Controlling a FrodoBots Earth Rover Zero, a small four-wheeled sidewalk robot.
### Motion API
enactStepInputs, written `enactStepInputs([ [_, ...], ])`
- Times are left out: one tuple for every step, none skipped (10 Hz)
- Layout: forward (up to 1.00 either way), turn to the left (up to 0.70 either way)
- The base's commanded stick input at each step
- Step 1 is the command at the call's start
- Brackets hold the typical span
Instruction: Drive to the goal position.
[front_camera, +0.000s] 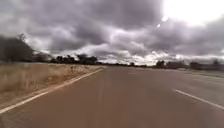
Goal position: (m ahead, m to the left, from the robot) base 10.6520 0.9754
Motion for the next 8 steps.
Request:
enactStepInputs([
  [0.85, 0.04],
  [0.85, 0.04],
  [0.85, 0.04],
  [0.85, 0.04],
  [0.85, 0.04],
  [0.85, 0.04],
  [0.85, 0.04],
  [0.85, 0.04],
])
